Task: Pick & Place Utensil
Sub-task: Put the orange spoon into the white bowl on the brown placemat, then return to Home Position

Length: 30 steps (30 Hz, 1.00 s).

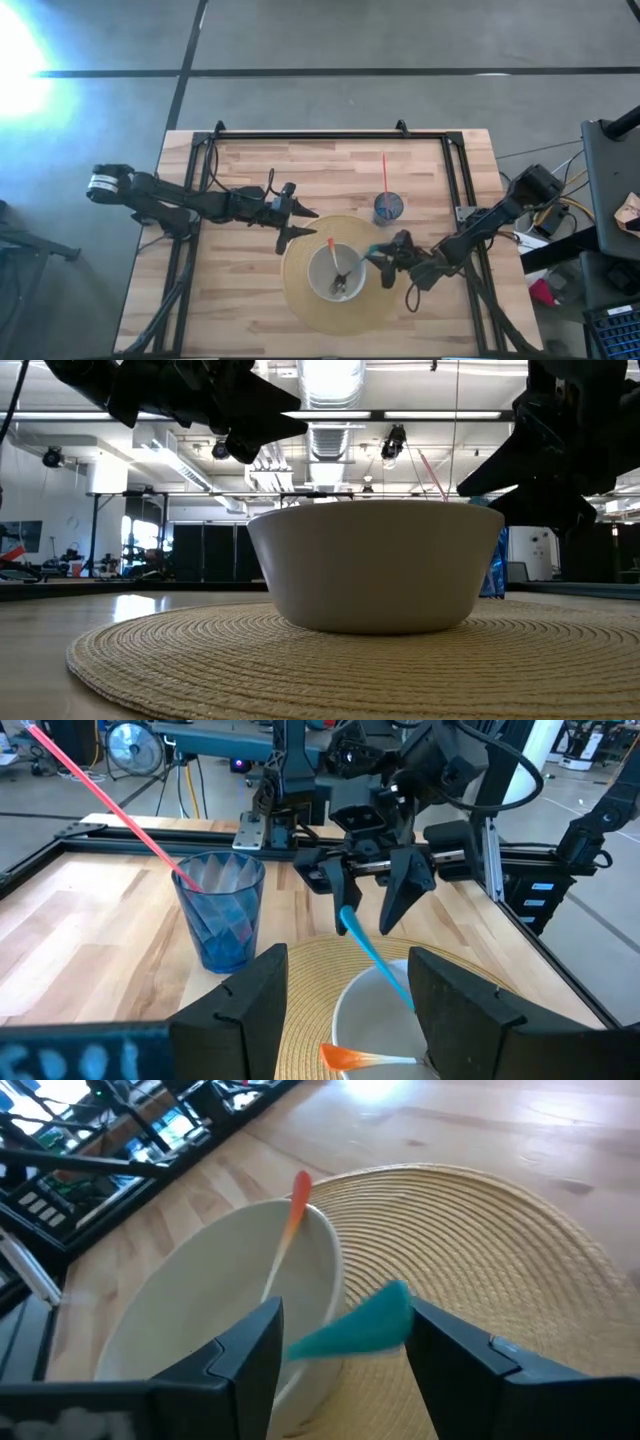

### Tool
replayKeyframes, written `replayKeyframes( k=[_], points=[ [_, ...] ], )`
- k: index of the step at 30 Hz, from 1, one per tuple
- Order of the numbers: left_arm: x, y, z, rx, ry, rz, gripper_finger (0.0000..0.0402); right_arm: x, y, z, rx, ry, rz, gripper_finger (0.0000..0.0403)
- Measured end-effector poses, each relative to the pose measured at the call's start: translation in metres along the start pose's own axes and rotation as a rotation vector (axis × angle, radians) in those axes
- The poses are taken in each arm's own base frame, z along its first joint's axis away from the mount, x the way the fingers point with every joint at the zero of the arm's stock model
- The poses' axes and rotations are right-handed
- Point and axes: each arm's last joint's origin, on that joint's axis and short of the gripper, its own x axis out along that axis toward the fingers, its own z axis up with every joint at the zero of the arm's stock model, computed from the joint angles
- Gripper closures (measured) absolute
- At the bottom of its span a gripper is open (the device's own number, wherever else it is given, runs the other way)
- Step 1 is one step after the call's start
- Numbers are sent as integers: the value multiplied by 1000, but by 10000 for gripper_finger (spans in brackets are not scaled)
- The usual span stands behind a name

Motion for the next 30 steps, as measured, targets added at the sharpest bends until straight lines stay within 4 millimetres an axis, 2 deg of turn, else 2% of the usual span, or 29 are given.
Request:
replayKeyframes(
  k=[9, 14, 24, 30],
  points=[
    [0, 0, 0, 1, 1, 0, 202, -12, 1, 16, -6, -4, 7, 204],
    [-7, -1, 7, 26, -17, -1, 202, -21, 5, 30, -50, -29, 47, 204],
    [-50, -2, 31, 64, -28, 15, 202, -41, 12, 64, -209, -130, 127, 204],
    [-78, -4, 38, 113, -13, 19, 206, -40, 13, 88, -339, -251, 119, 204]
  ],
)
